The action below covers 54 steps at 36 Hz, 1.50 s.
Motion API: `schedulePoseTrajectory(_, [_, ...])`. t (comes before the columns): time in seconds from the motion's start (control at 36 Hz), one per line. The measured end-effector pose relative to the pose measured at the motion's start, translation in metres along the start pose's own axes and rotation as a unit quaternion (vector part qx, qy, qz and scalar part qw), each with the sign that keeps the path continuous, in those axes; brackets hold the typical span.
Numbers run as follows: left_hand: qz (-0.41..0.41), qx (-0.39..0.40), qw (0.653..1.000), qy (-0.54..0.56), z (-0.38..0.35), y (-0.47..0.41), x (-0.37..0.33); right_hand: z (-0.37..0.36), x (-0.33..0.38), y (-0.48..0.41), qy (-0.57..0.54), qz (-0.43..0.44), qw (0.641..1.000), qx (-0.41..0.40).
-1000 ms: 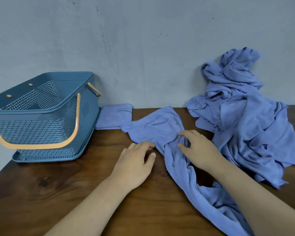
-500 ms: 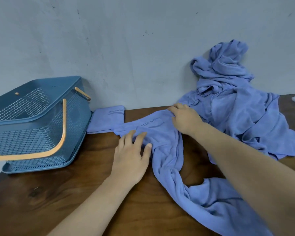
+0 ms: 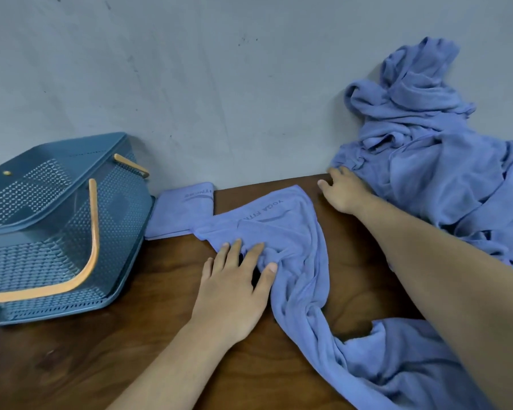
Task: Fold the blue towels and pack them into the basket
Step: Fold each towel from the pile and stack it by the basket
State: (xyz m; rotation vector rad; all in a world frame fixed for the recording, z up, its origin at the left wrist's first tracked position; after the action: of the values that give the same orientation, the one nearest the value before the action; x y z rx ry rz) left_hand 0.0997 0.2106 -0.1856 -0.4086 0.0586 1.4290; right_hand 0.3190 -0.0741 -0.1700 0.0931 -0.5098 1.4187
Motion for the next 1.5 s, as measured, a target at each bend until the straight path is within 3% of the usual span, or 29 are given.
schedulePoseTrajectory(0.19, [-0.002,0.007,1.0,0.002,0.0,0.001,-0.002,0.009,-0.012,-0.004,-0.011,0.004,1.0,-0.01])
schedulePoseTrajectory(0.31, [-0.025,0.031,0.999,0.006,-0.003,0.001,-0.004,0.019,0.013,0.027,-0.028,0.085,0.994,-0.062])
schedulePoseTrajectory(0.42, [-0.07,0.066,0.995,0.035,-0.007,-0.012,-0.008,0.013,0.029,0.066,-0.095,0.043,0.994,0.017])
schedulePoseTrajectory(0.47, [-0.081,0.069,0.992,0.068,-0.006,-0.026,-0.01,0.014,0.027,0.08,-0.12,0.037,0.992,0.008])
schedulePoseTrajectory(0.64, [-0.046,0.034,0.989,0.135,-0.005,-0.065,-0.006,0.022,0.003,0.089,-0.126,0.019,0.99,-0.063])
schedulePoseTrajectory(0.81, [-0.015,-0.003,0.997,0.071,-0.006,-0.092,0.012,0.031,-0.019,0.073,-0.215,-0.045,0.966,-0.139])
schedulePoseTrajectory(1.06, [-0.014,-0.154,0.988,0.018,0.01,-0.083,0.009,0.016,-0.012,0.067,-0.306,-0.05,0.95,-0.032])
schedulePoseTrajectory(1.19, [-0.011,-0.185,0.98,0.066,0.026,-0.053,0.002,0.016,-0.011,0.068,-0.303,-0.005,0.952,-0.051])
schedulePoseTrajectory(1.33, [-0.007,-0.154,0.98,0.125,0.024,-0.016,-0.012,0.017,-0.011,0.07,-0.275,0.018,0.957,-0.092])
schedulePoseTrajectory(1.5, [-0.061,-0.103,0.984,0.133,0.017,0.019,-0.016,0.028,-0.003,0.079,-0.312,0.025,0.943,-0.111])
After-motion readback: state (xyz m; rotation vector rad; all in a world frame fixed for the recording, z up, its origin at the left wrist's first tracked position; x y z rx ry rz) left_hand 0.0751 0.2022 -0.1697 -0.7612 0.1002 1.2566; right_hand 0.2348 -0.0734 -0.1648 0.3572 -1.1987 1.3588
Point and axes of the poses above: each hand's wrist, its own y-axis away from the middle knuckle, its own z-axis out of the back of the hand, x = y × z, the point moved 6 cm from there along -y, towards the middle knuckle, and after that the axes turned 12 degrees about -x, right-handed, at the moved point
